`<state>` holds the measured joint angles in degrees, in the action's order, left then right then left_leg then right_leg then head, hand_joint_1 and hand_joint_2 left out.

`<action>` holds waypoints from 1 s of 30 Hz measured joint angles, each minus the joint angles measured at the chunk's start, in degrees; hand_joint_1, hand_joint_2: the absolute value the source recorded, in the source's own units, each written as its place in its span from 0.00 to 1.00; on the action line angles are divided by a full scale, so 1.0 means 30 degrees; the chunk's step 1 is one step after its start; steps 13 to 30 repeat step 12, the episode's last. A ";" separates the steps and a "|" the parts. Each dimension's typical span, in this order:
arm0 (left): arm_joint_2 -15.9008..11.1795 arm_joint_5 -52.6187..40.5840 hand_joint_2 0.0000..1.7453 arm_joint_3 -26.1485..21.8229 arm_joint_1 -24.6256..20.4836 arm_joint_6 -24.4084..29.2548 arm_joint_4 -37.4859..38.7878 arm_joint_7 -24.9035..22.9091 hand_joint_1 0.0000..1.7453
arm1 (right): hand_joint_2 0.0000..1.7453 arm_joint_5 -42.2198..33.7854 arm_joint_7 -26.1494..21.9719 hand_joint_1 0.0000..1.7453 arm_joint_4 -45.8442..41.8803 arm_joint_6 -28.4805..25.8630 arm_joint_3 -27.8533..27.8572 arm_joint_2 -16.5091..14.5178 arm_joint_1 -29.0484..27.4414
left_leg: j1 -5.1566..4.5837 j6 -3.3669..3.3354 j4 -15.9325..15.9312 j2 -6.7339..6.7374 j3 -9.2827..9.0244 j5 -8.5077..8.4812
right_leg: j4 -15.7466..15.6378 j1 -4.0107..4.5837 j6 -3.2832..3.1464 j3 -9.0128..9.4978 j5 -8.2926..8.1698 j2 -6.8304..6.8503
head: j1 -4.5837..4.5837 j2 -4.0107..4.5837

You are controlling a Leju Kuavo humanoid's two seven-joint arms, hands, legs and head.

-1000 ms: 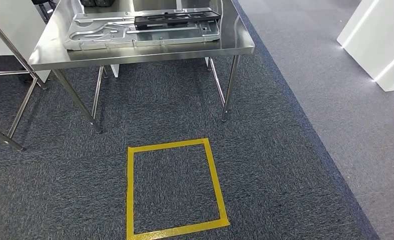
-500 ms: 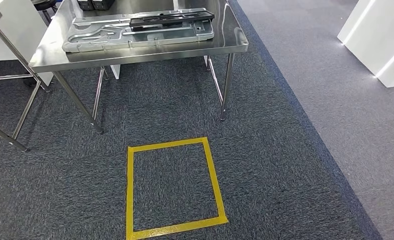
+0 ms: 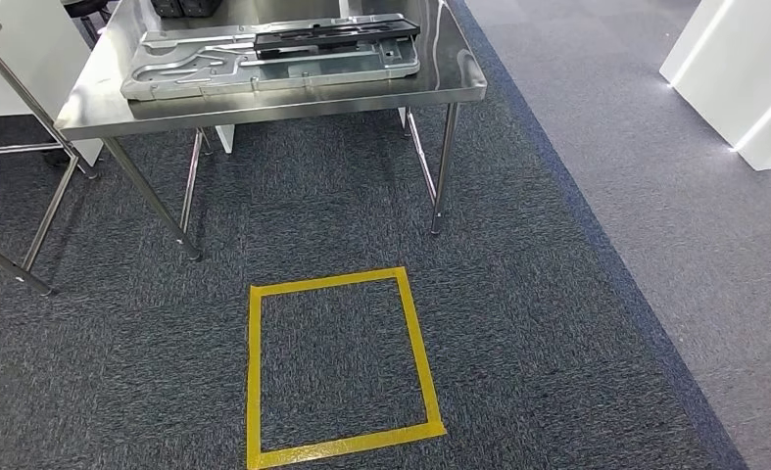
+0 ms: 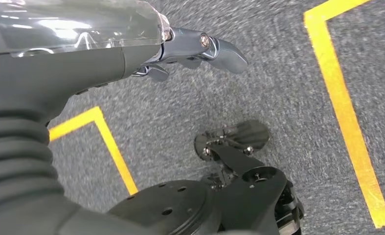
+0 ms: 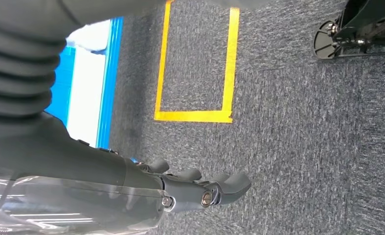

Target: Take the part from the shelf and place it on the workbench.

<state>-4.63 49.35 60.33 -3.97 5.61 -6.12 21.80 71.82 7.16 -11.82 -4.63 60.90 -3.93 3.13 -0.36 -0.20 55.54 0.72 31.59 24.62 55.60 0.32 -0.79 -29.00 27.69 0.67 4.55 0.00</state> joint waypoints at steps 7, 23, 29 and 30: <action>0.0042 0.0000 1.00 -0.1957 0.0437 -0.0233 -0.0522 -0.0785 0.00 | 1.00 -0.2595 -0.0188 0.00 -0.0260 0.0186 -0.1795 0.0018 -0.0333 | 0.0000 -0.0004 0.0024 -0.0001 0.0042 0.0002 | 0.0000 0.0001 0.0014 -0.0030 -0.0009 0.0000 | 0.0000 0.0000; 0.0149 0.0000 1.00 -0.3283 0.0715 -0.0353 -0.0911 -0.1284 0.00 | 1.00 -0.4257 -0.0389 0.00 -0.0480 0.0304 -0.3133 0.0083 -0.0583 | 0.0000 -0.0007 0.0029 -0.0001 0.0048 0.0004 | 0.0000 0.0000 0.0018 -0.0032 -0.0012 -0.0001 | 0.0000 0.0000; 0.0149 0.0000 1.00 -0.3283 0.0715 -0.0353 -0.0911 -0.1284 0.00 | 1.00 -0.4257 -0.0389 0.00 -0.0480 0.0304 -0.3133 0.0083 -0.0583 | 0.0000 -0.0007 0.0029 -0.0001 0.0048 0.0004 | 0.0000 0.0000 0.0018 -0.0032 -0.0012 -0.0001 | 0.0000 0.0000; 0.0149 0.0000 1.00 -0.3283 0.0715 -0.0353 -0.0911 -0.1284 0.00 | 1.00 -0.4257 -0.0389 0.00 -0.0480 0.0304 -0.3133 0.0083 -0.0583 | 0.0000 -0.0007 0.0029 -0.0001 0.0048 0.0004 | 0.0000 0.0000 0.0018 -0.0032 -0.0012 -0.0001 | 0.0000 0.0000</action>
